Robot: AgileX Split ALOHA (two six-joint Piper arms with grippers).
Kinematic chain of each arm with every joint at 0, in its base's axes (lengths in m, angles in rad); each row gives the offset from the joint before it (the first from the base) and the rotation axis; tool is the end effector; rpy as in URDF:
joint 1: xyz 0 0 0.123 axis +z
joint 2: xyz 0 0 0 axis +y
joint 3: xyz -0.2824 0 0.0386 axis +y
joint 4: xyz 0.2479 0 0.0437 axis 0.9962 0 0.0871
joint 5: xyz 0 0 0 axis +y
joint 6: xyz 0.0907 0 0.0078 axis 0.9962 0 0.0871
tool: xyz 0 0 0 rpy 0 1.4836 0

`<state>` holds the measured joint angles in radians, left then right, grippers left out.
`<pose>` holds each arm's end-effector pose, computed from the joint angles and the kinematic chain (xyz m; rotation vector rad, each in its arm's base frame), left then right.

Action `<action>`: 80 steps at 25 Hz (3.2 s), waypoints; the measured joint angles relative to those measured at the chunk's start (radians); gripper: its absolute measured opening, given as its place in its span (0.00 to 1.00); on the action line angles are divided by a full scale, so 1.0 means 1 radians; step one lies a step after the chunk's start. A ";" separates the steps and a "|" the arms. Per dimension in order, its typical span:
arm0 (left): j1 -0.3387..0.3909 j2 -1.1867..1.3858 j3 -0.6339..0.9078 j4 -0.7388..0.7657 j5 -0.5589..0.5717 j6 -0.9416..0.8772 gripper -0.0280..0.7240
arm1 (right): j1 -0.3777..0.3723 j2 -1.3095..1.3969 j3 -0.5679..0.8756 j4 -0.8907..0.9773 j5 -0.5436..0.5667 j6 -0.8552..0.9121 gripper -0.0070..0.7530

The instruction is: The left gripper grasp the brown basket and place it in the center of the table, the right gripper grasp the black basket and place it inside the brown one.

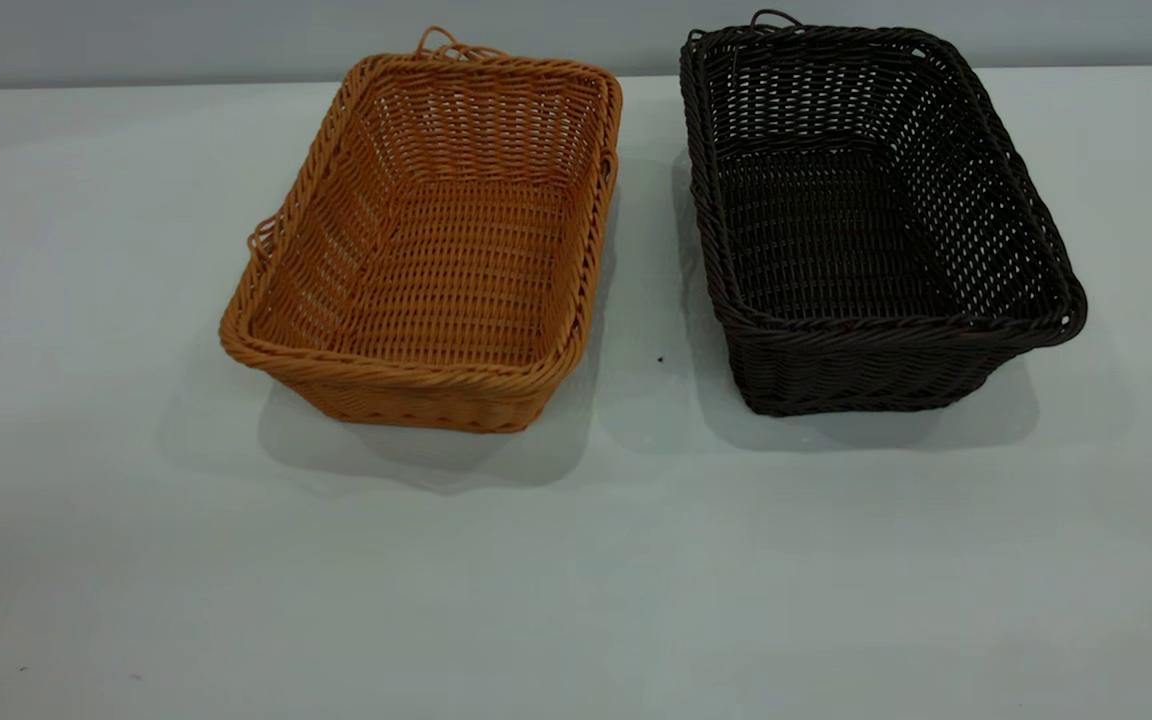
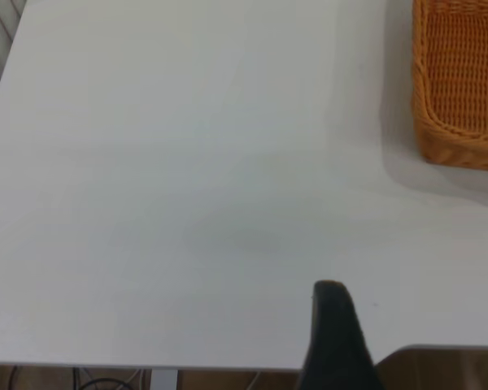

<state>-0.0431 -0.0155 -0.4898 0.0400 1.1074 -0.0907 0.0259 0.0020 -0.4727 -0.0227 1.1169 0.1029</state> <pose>-0.0079 0.0036 0.2706 -0.0527 2.0845 -0.0332 -0.0041 -0.0020 0.2652 0.0834 2.1283 0.0484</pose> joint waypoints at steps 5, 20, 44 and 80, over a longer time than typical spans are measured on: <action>0.000 0.173 -0.032 0.015 -0.072 -0.019 0.63 | 0.000 0.211 -0.014 0.023 -0.068 -0.026 0.78; 0.000 1.026 -0.173 0.019 -0.589 0.064 0.80 | 0.003 1.072 -0.021 0.685 -0.434 -0.493 0.79; 0.000 1.245 -0.250 -0.006 -0.750 0.080 0.80 | 0.283 1.983 -0.275 1.795 -0.503 -0.569 0.79; -0.179 2.046 -0.801 -0.056 -0.717 0.056 0.80 | 0.293 2.108 -0.351 1.818 -0.996 -0.161 0.71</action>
<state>-0.2219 2.0307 -1.2911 -0.0161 0.3902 -0.0349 0.3190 2.1096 -0.8238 1.7952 0.1204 -0.0577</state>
